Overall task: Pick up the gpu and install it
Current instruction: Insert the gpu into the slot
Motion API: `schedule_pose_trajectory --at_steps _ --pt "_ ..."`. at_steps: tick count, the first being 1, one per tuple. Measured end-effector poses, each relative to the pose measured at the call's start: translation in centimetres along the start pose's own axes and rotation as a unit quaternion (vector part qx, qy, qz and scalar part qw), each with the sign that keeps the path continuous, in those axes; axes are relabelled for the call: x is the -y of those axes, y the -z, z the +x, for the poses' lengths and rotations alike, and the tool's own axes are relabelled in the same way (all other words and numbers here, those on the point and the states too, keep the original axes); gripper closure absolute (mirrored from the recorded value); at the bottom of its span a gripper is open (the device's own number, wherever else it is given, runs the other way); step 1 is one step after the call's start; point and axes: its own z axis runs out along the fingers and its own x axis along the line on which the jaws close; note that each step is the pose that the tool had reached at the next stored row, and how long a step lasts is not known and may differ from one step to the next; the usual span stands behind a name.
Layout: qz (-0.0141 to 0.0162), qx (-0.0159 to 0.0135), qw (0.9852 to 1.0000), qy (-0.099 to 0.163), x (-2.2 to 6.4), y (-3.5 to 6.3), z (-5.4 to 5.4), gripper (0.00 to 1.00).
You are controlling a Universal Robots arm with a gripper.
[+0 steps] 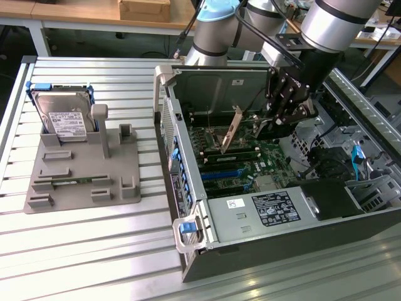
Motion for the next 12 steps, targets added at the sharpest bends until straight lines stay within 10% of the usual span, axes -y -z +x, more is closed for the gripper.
schedule_pose_trajectory --at_steps 12 --pt "0.0000 0.0000 1.0000 0.000 0.01 -0.34 0.01 0.74"
